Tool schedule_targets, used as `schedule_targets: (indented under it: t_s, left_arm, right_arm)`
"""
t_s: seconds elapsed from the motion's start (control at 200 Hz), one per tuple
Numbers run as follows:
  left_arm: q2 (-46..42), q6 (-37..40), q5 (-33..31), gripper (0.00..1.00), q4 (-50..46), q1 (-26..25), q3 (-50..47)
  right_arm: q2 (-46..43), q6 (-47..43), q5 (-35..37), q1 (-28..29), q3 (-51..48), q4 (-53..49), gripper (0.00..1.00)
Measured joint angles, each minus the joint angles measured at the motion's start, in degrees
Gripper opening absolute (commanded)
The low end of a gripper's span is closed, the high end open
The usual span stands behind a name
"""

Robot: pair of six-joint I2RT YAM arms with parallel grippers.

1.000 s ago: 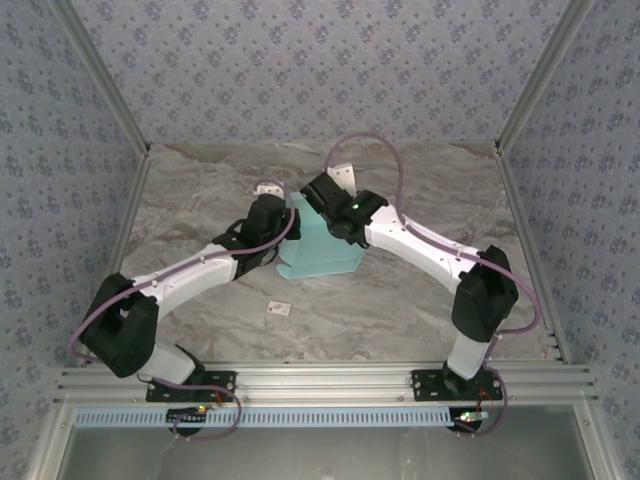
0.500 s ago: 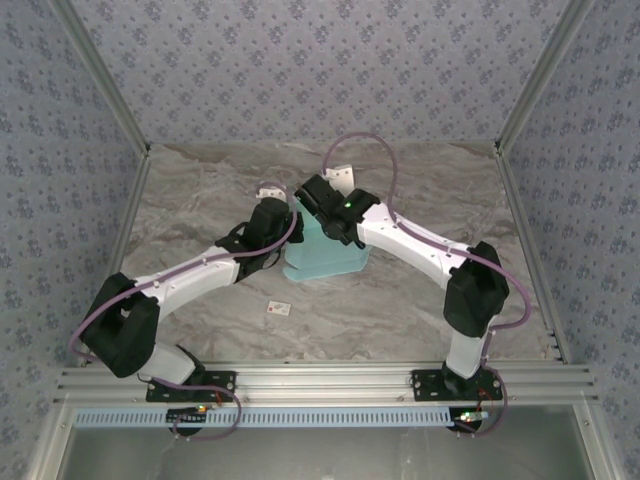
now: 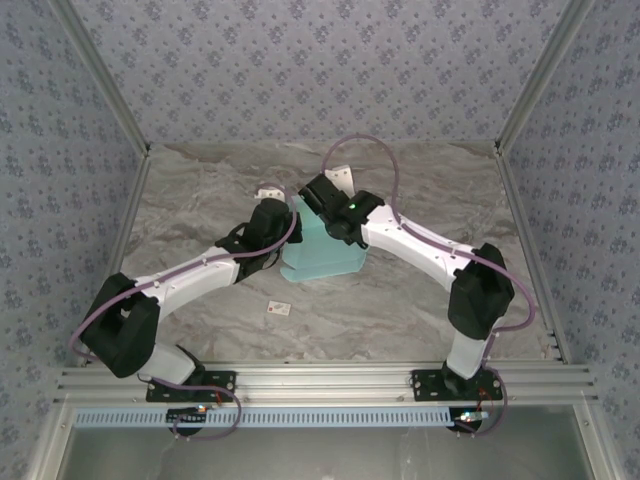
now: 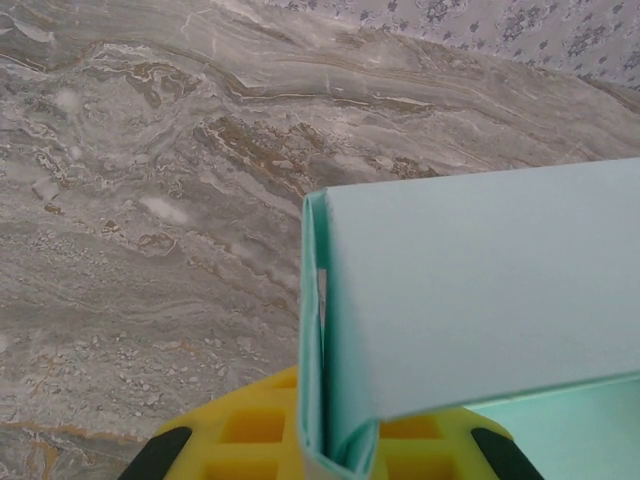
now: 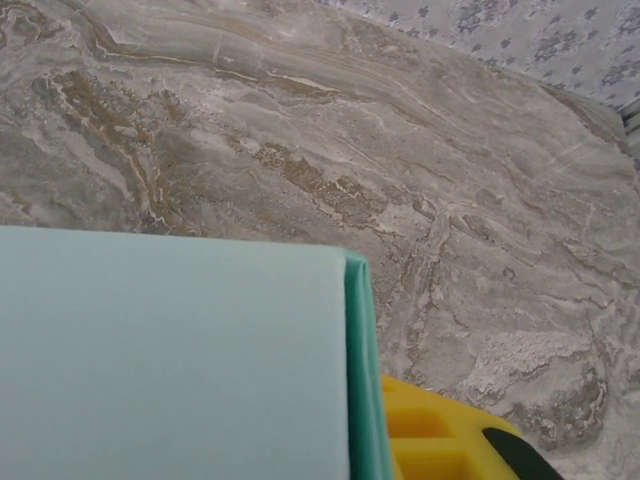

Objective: Fold the paper box

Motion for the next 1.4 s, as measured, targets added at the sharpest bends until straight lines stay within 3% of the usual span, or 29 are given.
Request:
schedule_targets:
  t_s: [0.19, 0.53, 1.029, 1.399]
  left_arm:
    - [0.00, 0.37, -0.17, 0.00, -0.85, 0.39, 0.00]
    - [0.44, 0.39, 0.09, 0.00, -0.92, 1.16, 0.00]
    - [0.57, 2.51, 4.44, 0.00, -4.39, 6.43, 0.11]
    - [7.56, 11.19, 15.50, 0.00, -19.50, 12.52, 10.10]
  right_arm:
    - [-0.87, -1.31, -1.81, -0.22, -1.60, 0.61, 0.51]
    - [-2.54, -3.32, -4.92, 1.07, -3.34, 2.19, 0.71]
    - [-14.43, -7.32, -10.10, 1.36, -3.82, 4.35, 0.74]
    - [-14.93, -9.60, -11.67, -4.70, -4.00, 2.60, 0.74]
